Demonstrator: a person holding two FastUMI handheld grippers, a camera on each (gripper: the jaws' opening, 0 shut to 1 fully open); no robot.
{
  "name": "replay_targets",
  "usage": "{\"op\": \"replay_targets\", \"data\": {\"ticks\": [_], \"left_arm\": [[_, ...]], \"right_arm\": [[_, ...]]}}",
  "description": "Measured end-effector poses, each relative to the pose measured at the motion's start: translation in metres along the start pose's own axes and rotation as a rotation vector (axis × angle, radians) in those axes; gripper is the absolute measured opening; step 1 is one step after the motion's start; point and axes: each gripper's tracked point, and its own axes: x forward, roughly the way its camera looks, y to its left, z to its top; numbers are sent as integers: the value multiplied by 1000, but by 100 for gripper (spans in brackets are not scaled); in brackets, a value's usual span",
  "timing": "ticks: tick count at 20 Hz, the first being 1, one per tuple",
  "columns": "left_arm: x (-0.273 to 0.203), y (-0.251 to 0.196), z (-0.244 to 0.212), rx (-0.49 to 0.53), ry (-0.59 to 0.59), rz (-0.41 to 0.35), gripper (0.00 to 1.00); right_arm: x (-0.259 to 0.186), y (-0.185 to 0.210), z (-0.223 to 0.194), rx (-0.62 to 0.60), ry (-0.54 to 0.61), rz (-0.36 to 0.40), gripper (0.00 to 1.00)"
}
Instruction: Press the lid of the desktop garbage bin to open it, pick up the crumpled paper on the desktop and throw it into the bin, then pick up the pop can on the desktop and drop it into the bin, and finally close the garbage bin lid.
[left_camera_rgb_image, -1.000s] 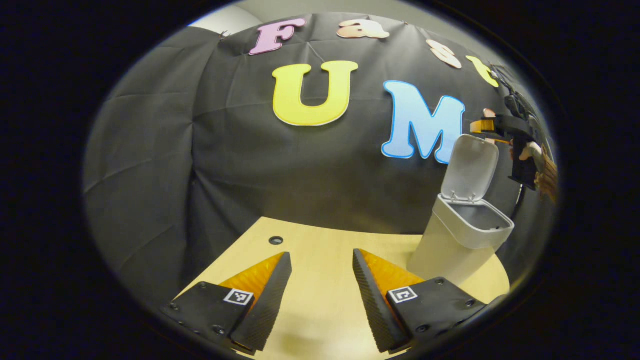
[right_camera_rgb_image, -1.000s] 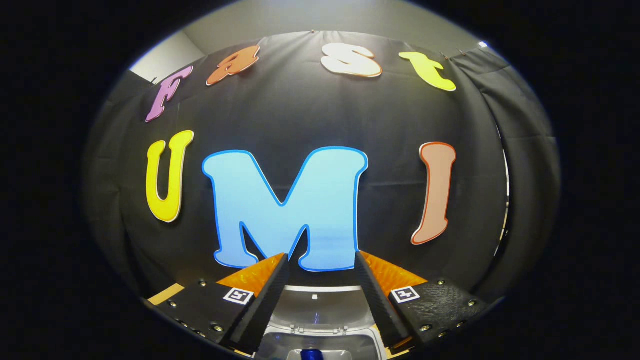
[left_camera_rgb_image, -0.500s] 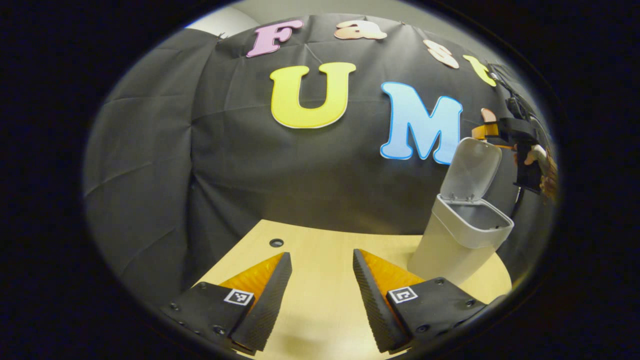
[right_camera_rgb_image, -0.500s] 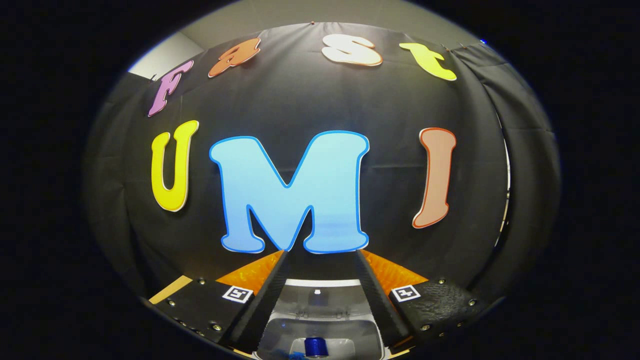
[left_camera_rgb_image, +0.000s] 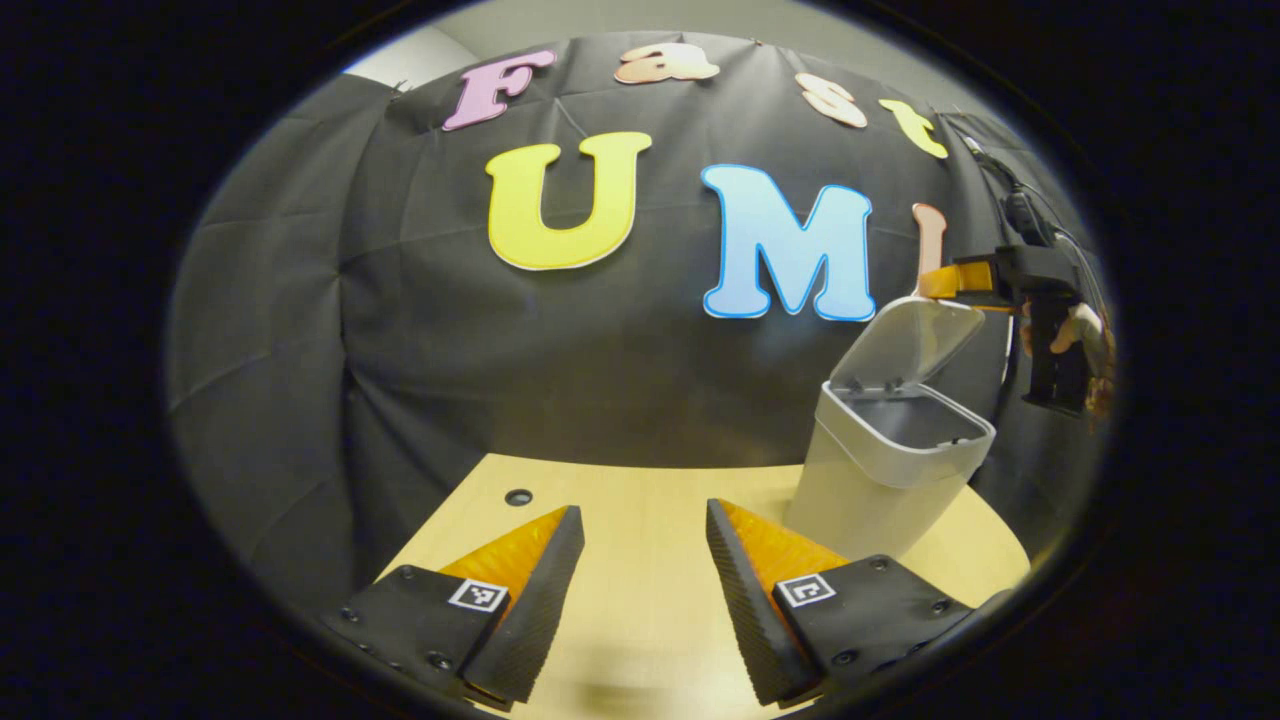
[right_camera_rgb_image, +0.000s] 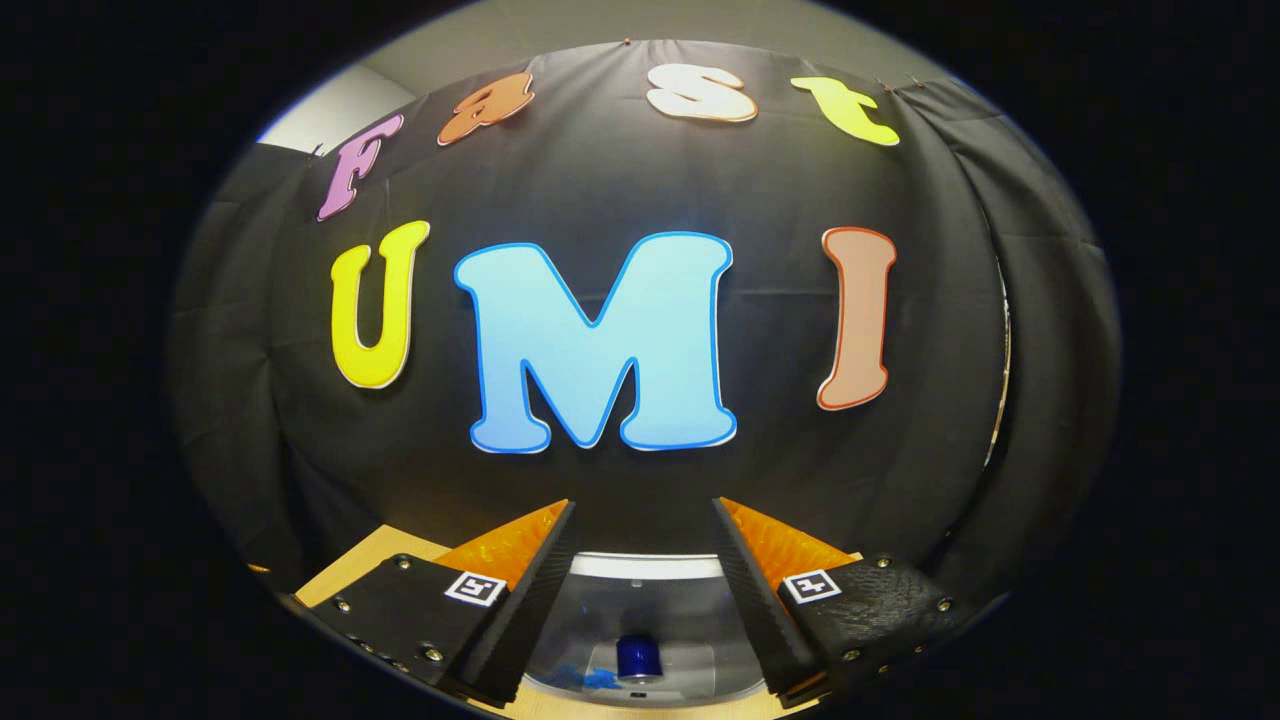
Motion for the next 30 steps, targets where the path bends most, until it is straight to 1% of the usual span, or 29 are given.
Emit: {"op": "replay_targets", "data": {"ticks": [8, 12, 13, 15, 16, 18, 20, 23, 24, 27, 30], "left_arm": [[-7, -2, 4, -4, -8, -10, 84], [-8, -4, 6, -3, -13, -15, 84], [-8, -4, 6, -2, -14, -17, 84], [-9, -5, 6, 0, -12, -21, 83], [-9, -5, 6, 0, -11, -22, 84], [-9, -6, 6, 1, -12, -22, 82], [-10, -5, 6, 3, -15, -20, 84], [-8, -4, 5, -2, -13, -17, 82], [-8, -4, 5, -3, -13, -16, 84], [-8, -4, 5, -3, -13, -16, 84], [-6, -5, 3, -3, -10, -17, 83]], "right_arm": [[-18, 2, -47, 4, 71, 11, 86], [-23, 4, -80, 13, 109, 16, 86], [-24, 3, -86, 13, 111, 14, 86], [-25, 4, -97, 9, 124, 13, 86], [-25, 4, -102, 3, 133, 12, 86], [-26, 4, -107, -5, 140, 10, 86], [-26, 4, -110, -5, 144, 9, 86], [-25, 4, -120, -7, 160, 10, 86], [-25, 5, -123, -13, 164, 10, 86], [-25, 5, -127, -30, 155, 6, 86], [-25, 4, -129, -17, 139, 5, 86]]}}
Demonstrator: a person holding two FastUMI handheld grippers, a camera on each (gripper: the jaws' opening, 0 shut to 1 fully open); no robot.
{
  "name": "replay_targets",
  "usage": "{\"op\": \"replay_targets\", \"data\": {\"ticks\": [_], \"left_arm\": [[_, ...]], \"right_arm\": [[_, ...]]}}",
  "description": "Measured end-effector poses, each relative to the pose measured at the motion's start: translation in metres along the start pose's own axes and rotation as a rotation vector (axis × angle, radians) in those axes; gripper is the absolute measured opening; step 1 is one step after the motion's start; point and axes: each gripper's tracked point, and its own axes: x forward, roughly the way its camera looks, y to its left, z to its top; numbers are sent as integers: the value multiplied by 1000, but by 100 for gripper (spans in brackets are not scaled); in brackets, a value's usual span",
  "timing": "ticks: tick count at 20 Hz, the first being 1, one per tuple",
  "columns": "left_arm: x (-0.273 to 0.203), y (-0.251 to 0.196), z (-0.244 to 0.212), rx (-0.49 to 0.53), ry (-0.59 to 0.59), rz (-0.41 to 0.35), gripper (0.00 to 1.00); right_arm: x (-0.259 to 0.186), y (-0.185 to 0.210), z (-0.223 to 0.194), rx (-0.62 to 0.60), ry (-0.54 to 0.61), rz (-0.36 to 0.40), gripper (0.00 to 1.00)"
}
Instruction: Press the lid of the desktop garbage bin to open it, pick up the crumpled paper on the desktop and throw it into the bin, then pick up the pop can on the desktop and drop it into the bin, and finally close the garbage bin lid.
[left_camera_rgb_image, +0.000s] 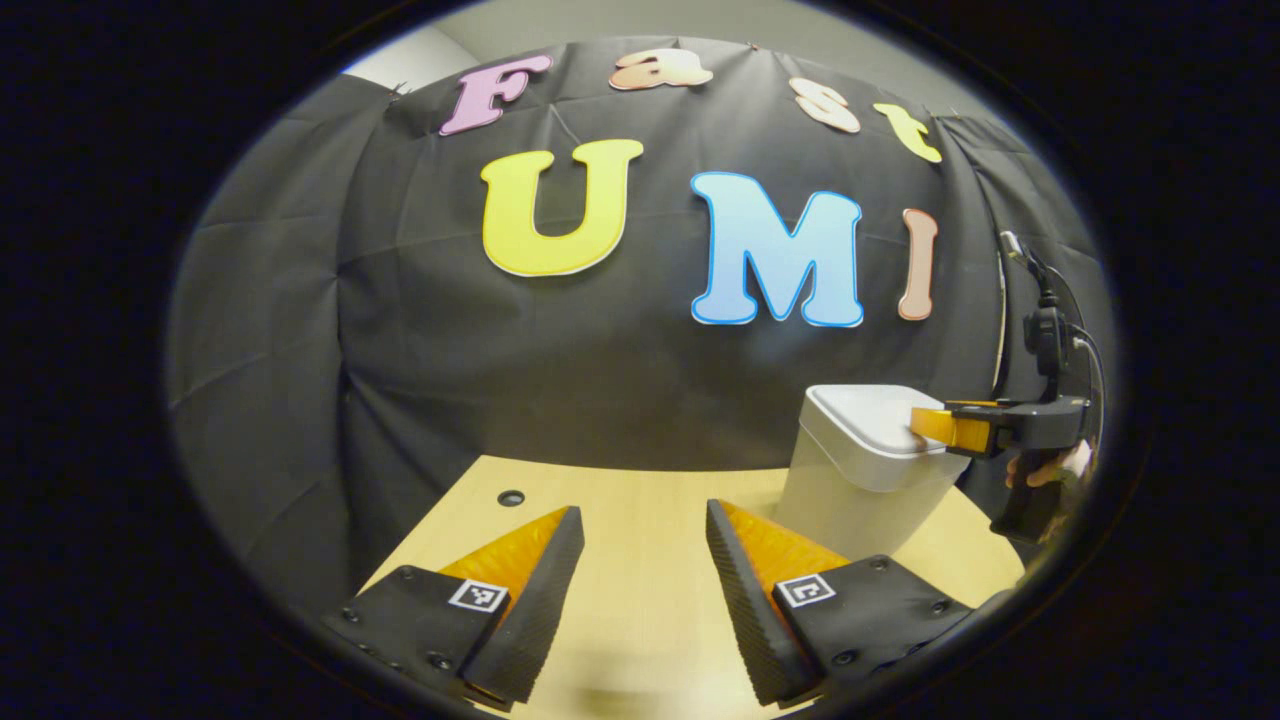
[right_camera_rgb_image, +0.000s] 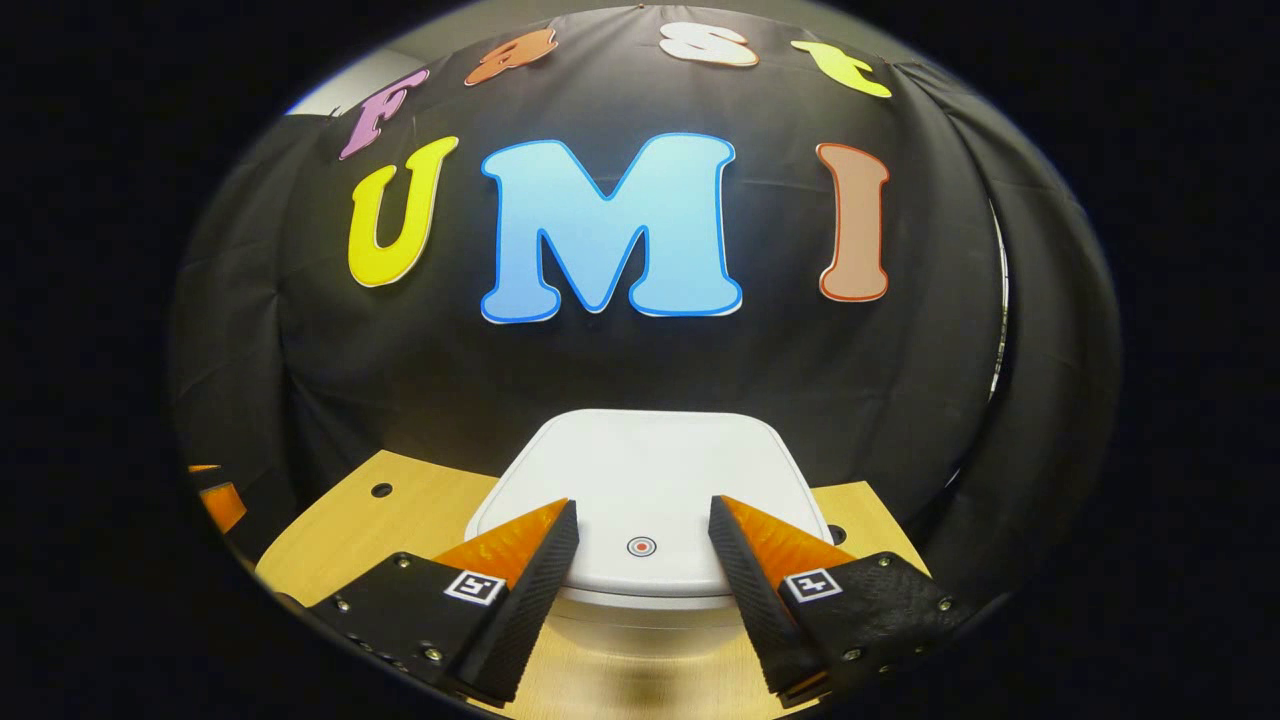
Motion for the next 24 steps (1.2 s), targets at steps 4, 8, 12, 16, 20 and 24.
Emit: {"op": "replay_targets", "data": {"ticks": [4, 8, 12, 16, 20, 24], "left_arm": [[1, -1, -1, -2, 6, -9, 83], [1, -1, -4, 1, 14, -13, 84], [4, 2, -6, -9, 18, -15, 83], [3, 0, -5, 0, 11, -14, 84], [3, -2, -4, 10, 7, -23, 84], [0, -5, 4, 21, -12, -27, 84]], "right_arm": [[0, 1, -4, -12, -39, -7, 86], [0, 1, -6, -9, -81, -7, 87], [0, 0, -10, 14, -80, -6, 87], [-1, 1, -8, 9, -93, -18, 87], [-1, 1, -5, 17, -99, -15, 86], [-3, 0, -2, 38, -89, -18, 86]]}}
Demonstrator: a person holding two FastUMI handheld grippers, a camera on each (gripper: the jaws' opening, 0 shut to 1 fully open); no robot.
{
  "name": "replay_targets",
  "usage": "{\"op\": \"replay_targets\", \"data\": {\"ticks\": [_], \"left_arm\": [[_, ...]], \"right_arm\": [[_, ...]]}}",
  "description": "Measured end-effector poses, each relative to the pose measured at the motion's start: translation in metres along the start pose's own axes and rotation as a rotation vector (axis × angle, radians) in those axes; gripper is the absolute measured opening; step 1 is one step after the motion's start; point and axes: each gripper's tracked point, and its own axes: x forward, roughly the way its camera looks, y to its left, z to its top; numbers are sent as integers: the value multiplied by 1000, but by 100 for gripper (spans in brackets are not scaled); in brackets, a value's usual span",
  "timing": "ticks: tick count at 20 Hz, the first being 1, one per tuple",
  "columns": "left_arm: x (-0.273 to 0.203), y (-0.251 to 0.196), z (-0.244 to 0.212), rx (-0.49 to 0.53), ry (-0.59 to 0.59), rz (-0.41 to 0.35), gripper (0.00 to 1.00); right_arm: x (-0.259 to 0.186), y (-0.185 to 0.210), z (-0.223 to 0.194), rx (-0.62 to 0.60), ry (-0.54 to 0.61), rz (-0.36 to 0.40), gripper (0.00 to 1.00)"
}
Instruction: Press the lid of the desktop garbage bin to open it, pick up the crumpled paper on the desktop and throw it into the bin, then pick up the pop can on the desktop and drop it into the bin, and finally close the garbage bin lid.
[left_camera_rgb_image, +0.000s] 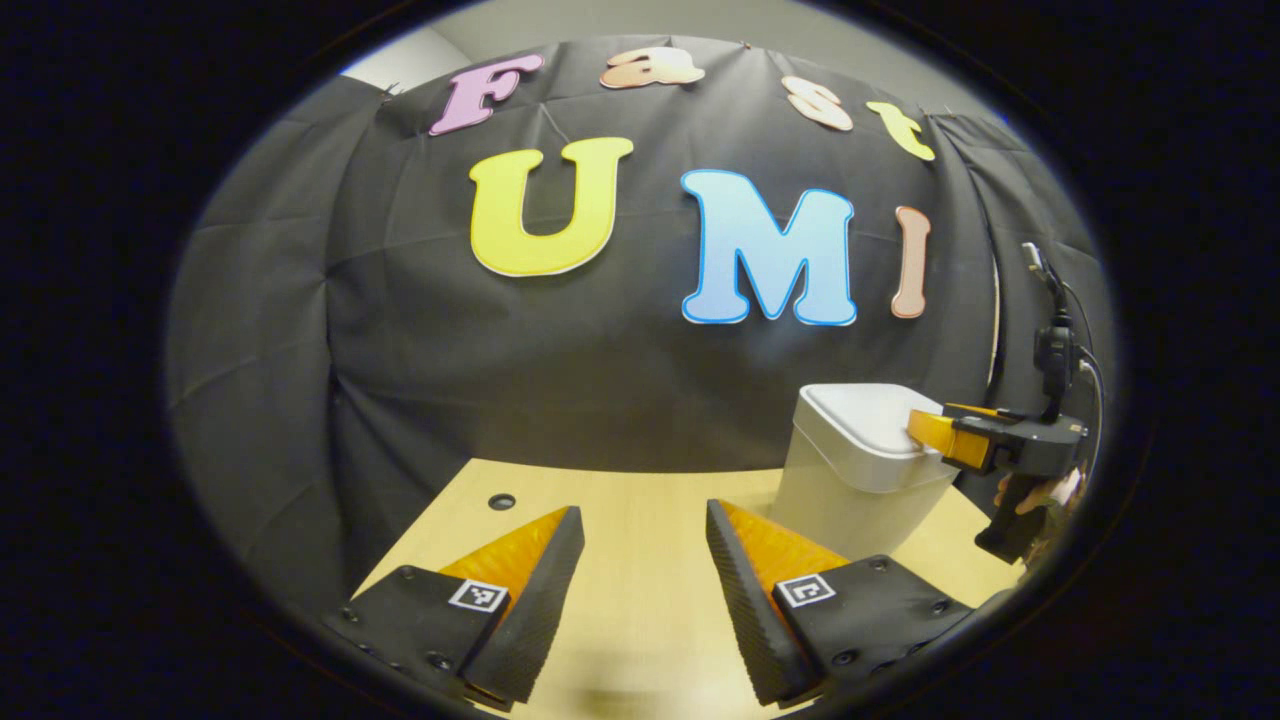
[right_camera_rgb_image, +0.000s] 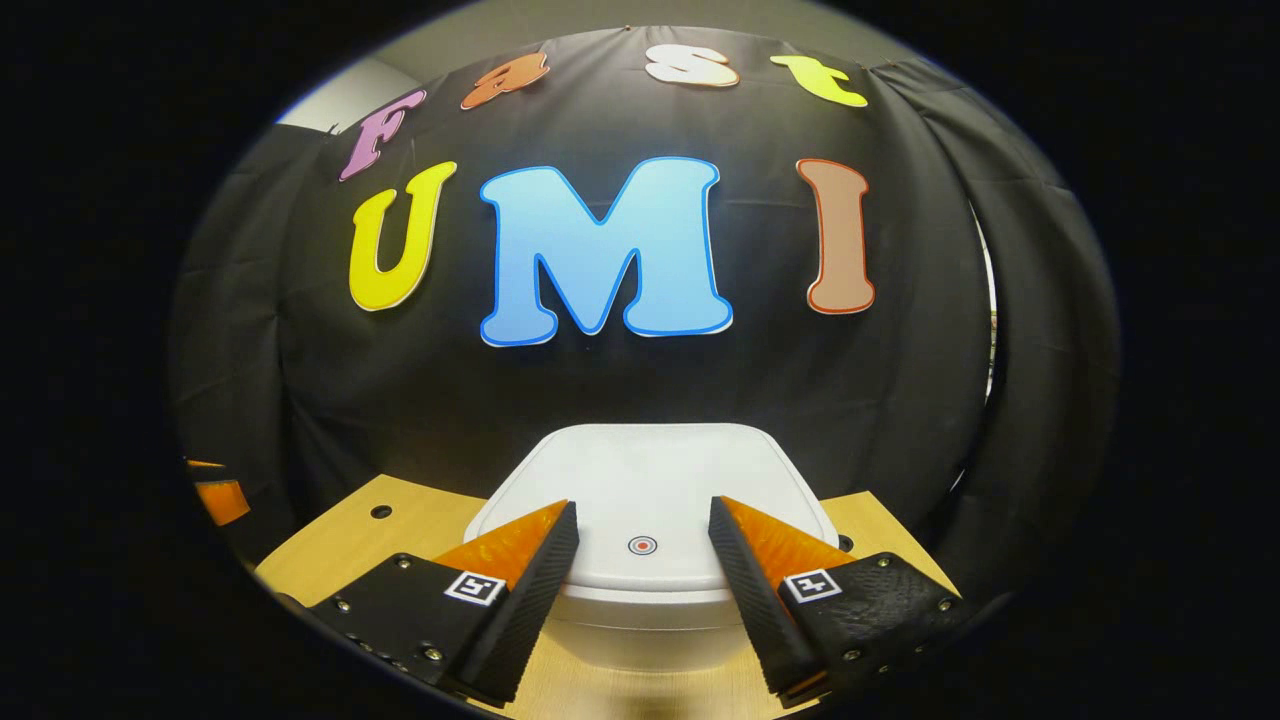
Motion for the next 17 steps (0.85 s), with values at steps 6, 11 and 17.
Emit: {"op": "replay_targets", "data": {"ticks": [6, 11, 17], "left_arm": [[-4, -5, 37, 47, -73, -11, 84], [-18, -14, 59, 44, -114, -32, 83], [-36, -21, 75, 38, -148, -57, 82]], "right_arm": [[-45, 5, 35, 27, -70, -22, 86], [-98, 8, 67, -8, -162, -24, 86], [-148, 11, 81, -30, -222, -7, 86]]}}
